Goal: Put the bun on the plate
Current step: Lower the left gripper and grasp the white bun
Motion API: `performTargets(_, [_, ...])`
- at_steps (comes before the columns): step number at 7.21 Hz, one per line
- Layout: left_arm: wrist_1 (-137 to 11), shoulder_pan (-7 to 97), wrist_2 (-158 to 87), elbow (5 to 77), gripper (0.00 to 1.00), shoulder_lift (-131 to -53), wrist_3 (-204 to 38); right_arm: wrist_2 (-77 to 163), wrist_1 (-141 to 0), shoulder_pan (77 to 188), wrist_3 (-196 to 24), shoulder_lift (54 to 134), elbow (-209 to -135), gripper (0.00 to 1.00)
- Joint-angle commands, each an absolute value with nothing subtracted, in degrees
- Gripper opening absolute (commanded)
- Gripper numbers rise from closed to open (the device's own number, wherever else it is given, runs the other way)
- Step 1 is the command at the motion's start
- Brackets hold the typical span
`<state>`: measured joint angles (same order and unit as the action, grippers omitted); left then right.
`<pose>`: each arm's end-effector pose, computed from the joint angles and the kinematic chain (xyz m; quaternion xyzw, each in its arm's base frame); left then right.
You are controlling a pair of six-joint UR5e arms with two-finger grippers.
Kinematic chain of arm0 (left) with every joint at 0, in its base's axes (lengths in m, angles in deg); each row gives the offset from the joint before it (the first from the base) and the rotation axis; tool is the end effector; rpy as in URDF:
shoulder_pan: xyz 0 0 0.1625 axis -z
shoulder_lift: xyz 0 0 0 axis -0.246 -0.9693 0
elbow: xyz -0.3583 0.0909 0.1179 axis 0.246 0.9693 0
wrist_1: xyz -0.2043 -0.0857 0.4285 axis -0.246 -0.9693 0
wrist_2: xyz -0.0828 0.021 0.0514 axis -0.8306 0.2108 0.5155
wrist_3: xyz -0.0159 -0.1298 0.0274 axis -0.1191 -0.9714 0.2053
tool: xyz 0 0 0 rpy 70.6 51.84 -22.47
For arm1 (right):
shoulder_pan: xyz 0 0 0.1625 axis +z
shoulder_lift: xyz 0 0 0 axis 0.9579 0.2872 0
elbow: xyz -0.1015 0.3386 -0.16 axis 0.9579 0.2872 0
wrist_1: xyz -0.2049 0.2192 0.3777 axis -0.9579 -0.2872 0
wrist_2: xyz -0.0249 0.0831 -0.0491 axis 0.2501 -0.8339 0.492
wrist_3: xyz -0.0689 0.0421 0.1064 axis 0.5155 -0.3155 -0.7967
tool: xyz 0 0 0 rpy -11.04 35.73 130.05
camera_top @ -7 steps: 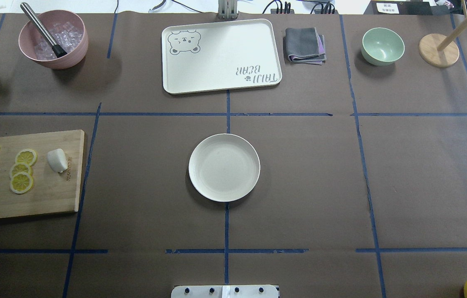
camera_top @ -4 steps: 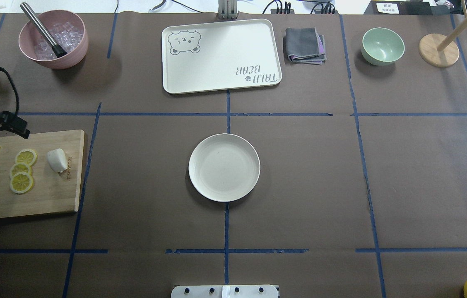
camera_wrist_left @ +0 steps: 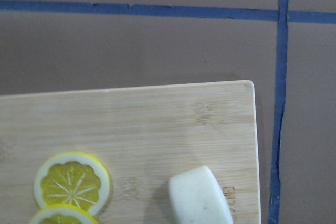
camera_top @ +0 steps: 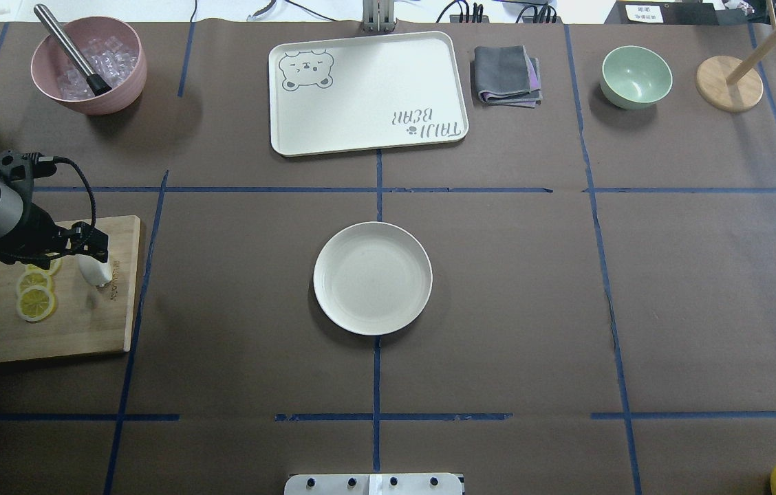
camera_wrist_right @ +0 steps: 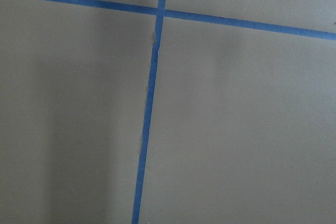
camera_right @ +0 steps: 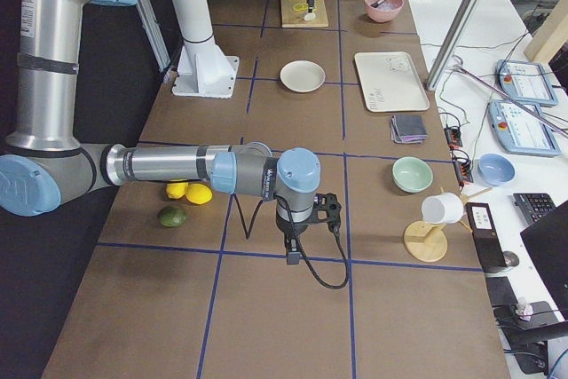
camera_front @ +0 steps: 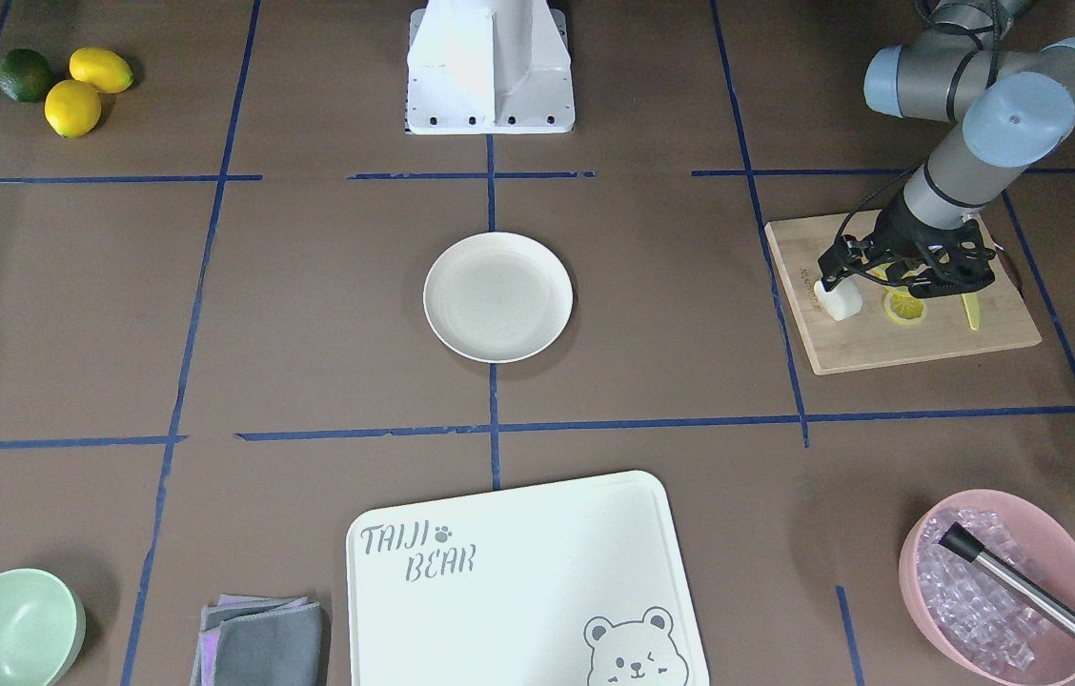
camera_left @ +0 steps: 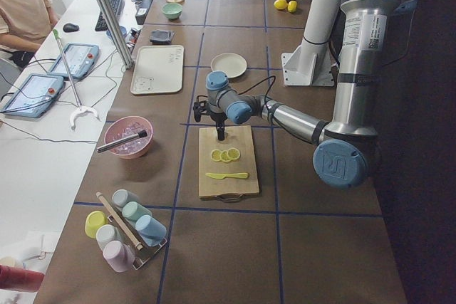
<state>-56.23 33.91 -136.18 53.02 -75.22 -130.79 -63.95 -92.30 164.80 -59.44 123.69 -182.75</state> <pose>0.3625 -0.4975 0.4578 -0.0296 0.3939 -0.0802 0.9152 0.0599 -0.4906 0.6174 0.0036 -0.3447 -0.0581 0.9369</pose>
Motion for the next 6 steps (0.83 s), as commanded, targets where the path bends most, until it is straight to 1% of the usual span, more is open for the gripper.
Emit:
performTargets(1, [-56.4,30.9,-132.4,52.7,0.99,-74.9,-136.9,-63.9,-92.3,164.8,-59.5,123.7,-182.7,1.0])
performTargets(3, [-56.5,29.2,-131.8,51.2,0.97,-75.5,-137.1,-63.9,-92.2,164.8,-59.4,123.7,-182.7,1.0])
performTargets(4, [-56.5,29.2,-131.8,51.1,0.84,-75.6,-137.1,-63.9,-92.2,164.8,-59.4,123.7,-182.7,1.0])
performTargets(5, [-56.4,29.2,-131.9,51.1,0.44,-75.6,-136.9,-63.9,-92.2,164.8,-59.4,123.7,-182.8,1.0])
performTargets(6, [-56.4,29.2,-131.9,51.2,0.19,-75.6,-136.7,-63.9,-92.2,164.8,-59.5,123.7,-182.9,1.0])
